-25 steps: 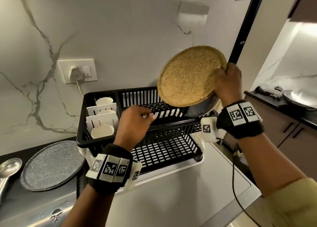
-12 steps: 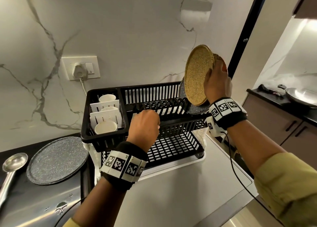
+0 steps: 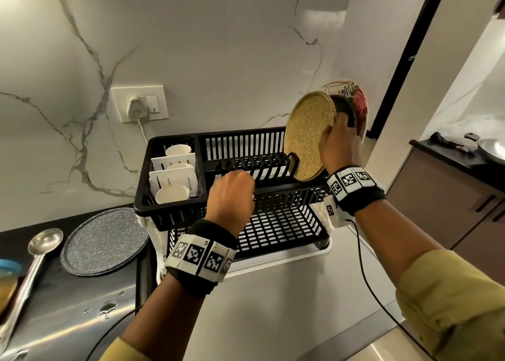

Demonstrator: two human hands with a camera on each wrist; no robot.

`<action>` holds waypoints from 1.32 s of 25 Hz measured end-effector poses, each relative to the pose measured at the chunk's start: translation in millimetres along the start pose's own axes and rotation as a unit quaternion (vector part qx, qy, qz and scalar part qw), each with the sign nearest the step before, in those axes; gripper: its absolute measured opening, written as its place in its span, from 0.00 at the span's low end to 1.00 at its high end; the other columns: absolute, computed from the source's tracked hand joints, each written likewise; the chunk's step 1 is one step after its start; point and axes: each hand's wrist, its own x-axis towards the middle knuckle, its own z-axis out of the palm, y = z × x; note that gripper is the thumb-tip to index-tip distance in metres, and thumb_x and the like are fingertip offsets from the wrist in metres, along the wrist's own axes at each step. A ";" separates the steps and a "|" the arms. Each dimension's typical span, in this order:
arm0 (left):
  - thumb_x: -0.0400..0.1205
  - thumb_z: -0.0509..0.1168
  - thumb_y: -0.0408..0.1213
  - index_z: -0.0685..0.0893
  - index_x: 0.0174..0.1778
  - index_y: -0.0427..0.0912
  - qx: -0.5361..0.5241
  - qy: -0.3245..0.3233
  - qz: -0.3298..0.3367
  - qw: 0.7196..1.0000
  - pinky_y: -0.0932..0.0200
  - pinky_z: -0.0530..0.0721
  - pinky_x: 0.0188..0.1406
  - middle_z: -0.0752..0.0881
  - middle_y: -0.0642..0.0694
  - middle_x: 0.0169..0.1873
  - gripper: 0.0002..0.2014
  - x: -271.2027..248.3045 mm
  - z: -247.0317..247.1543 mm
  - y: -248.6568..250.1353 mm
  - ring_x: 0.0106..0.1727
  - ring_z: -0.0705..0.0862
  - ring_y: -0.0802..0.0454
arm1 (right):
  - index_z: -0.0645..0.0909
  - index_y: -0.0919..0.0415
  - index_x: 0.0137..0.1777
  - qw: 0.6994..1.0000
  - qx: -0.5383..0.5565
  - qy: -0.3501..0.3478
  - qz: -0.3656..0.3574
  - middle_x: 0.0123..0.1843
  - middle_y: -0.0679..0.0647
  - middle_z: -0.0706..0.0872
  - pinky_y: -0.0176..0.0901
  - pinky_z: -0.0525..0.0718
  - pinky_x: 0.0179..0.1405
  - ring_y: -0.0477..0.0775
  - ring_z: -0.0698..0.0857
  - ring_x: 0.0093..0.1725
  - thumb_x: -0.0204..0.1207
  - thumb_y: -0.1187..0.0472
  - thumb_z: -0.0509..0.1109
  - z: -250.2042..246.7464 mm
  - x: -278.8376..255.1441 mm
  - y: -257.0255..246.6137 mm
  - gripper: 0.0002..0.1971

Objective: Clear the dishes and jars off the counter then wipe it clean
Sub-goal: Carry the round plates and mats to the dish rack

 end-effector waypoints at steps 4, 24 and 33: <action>0.80 0.67 0.33 0.89 0.43 0.40 -0.008 0.021 0.001 1.000 0.52 0.84 0.44 0.86 0.47 0.45 0.05 -2.3 3.9 -1.1 0.46 0.85 0.46 | 0.64 0.62 0.77 1.000 0.017 -0.011 0.021 0.60 0.67 0.84 0.58 0.83 0.51 0.71 0.85 0.55 0.80 0.58 0.62 -5.3 -7.8 5.7 0.26; 0.74 0.72 0.37 0.82 0.37 0.47 -0.162 0.239 -0.409 0.866 0.60 0.78 0.37 0.83 0.55 0.30 0.05 -226.7 4.9 -176.9 0.34 0.82 0.54 | 0.82 0.56 0.34 0.823 0.362 -0.419 -0.127 0.29 0.46 0.84 0.42 0.79 0.38 0.47 0.83 0.34 0.72 0.57 0.74 112.6 -322.0 -179.9 0.08; 0.75 0.71 0.36 0.79 0.36 0.45 -0.093 0.184 -0.424 0.882 0.57 0.73 0.33 0.82 0.50 0.30 0.06 -328.2 -37.9 -308.1 0.34 0.81 0.47 | 0.85 0.62 0.38 0.896 0.148 -0.414 -0.055 0.46 0.65 0.89 0.49 0.82 0.48 0.68 0.87 0.50 0.72 0.58 0.68 210.8 -338.6 -268.5 0.08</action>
